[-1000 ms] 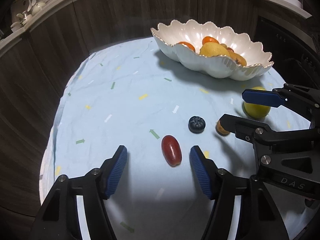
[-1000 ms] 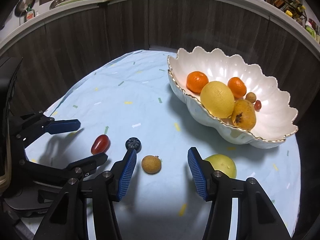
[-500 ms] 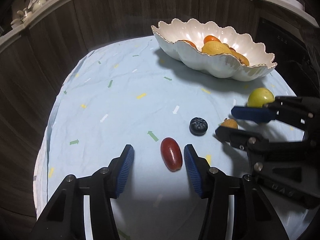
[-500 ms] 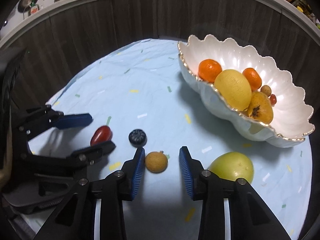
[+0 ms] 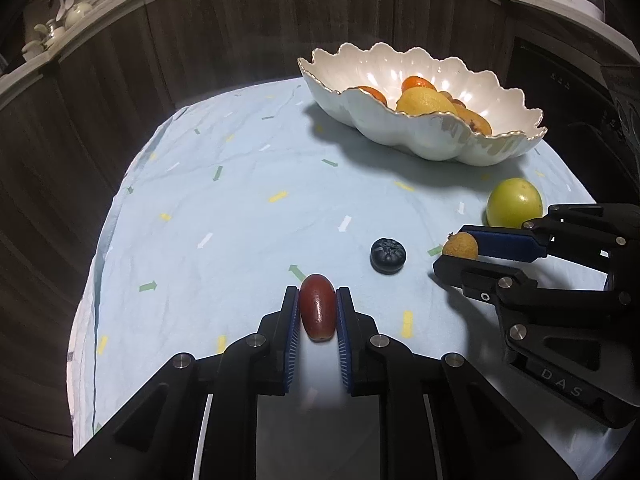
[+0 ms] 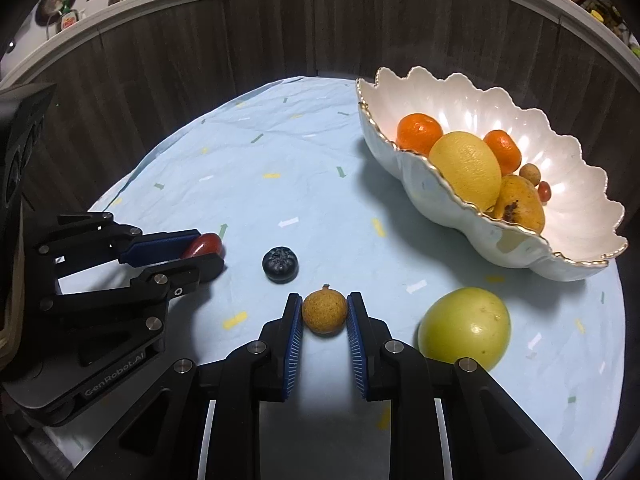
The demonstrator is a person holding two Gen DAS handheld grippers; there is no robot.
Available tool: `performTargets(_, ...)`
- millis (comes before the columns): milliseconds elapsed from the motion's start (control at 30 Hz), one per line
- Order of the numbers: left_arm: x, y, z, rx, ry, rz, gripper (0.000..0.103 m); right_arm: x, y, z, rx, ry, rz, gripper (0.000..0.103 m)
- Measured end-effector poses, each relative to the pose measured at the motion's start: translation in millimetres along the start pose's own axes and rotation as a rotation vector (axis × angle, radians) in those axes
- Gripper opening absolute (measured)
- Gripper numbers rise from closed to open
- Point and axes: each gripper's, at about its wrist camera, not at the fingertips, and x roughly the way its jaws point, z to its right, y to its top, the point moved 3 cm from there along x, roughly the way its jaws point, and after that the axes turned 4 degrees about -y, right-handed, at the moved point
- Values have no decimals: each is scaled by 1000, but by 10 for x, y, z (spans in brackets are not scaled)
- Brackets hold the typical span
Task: Organize fruits
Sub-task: 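Grasp the red jujube with the left tool while the right tool grasps the brown fruit, then lift the jujube and brown fruit and carry both over the bowl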
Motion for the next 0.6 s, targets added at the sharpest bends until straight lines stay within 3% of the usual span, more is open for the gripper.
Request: performTargets(600,-297,135,108,13,11,57,18,-328,67,87,37,-20,71,24)
